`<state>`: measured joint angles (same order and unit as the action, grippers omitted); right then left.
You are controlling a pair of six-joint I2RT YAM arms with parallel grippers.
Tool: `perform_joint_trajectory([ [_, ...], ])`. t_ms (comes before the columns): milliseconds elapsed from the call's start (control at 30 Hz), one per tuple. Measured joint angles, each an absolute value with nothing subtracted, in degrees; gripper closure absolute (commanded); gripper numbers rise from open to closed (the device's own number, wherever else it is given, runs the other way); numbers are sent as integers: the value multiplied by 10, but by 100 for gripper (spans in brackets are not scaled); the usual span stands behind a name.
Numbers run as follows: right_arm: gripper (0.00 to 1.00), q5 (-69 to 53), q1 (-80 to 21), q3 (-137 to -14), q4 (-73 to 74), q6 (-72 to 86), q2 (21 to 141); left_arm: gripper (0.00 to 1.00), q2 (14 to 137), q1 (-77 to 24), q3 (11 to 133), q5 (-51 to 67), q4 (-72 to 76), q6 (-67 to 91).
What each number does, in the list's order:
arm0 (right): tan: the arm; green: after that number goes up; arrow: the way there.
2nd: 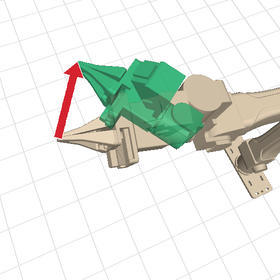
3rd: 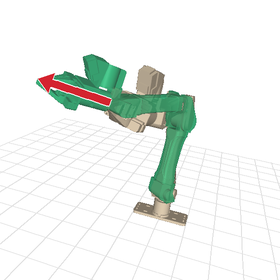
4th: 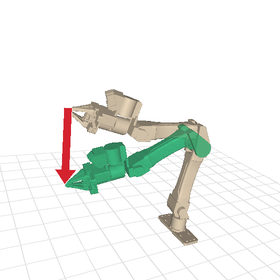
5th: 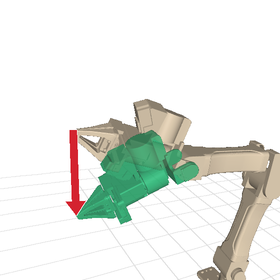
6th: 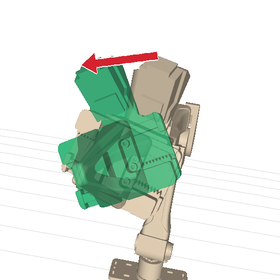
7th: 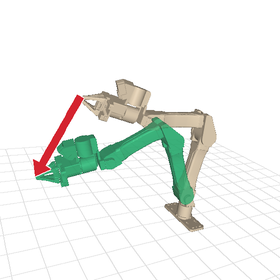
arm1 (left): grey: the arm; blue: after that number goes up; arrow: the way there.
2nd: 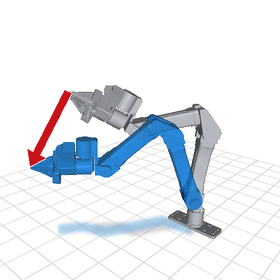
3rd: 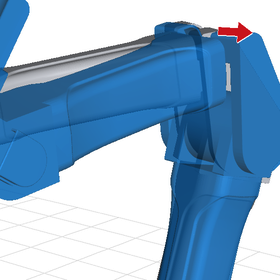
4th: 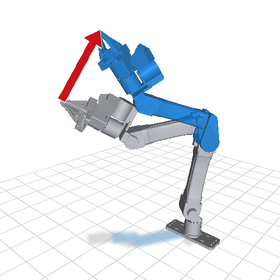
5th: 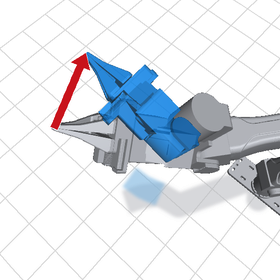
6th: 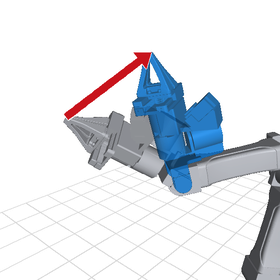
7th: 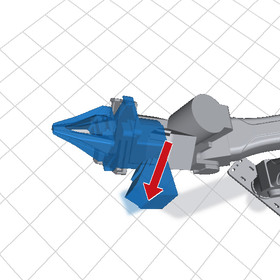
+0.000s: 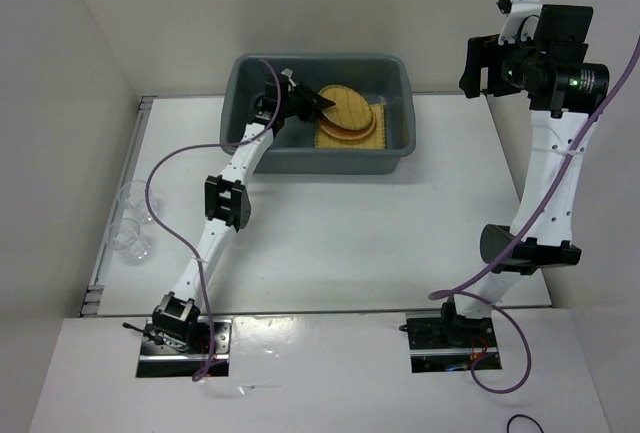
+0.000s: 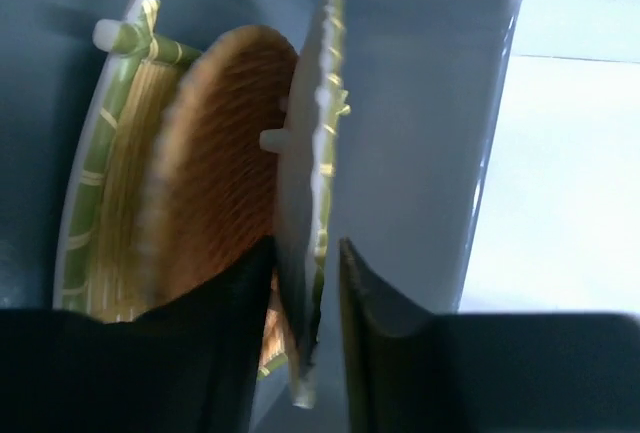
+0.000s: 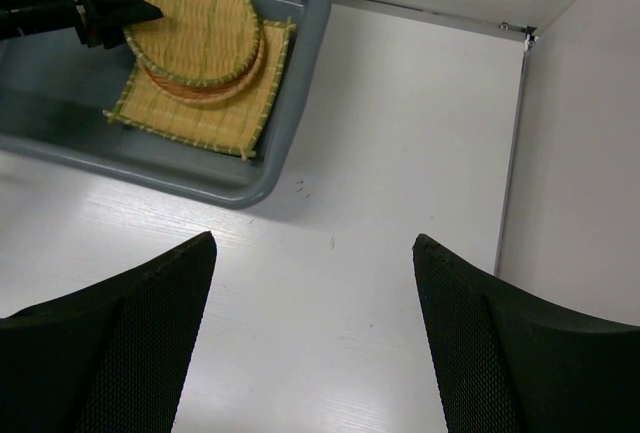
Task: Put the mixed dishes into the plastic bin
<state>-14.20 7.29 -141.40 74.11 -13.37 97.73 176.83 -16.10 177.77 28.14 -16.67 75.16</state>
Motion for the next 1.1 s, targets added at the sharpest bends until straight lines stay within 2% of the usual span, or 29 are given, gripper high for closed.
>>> perform_joint_trajectory([
  [67,16,-142,73,-1414,741,-134,977,50,1768,-161,1778,281,-171,750],
  [267,16,-143,73,-1414,741,-134,976,33,1768,-160,1778,274,-190,747],
  [333,16,-144,73,-1414,741,-134,976,21,1768,-160,1778,273,-193,748],
  [367,16,-144,73,-1414,741,-134,976,11,1768,-160,1778,273,-193,748],
  [467,16,-144,73,-1414,741,-134,975,0,1767,-160,1778,273,-196,750],
  [633,16,-154,73,-1414,741,-136,969,0,1737,-164,1778,237,-274,717],
  [833,16,-159,73,-1414,741,-138,964,0,1635,-169,1778,167,-380,658],
  [1100,16,-188,73,-1414,741,-140,963,0,1572,-180,1795,213,-407,625],
])
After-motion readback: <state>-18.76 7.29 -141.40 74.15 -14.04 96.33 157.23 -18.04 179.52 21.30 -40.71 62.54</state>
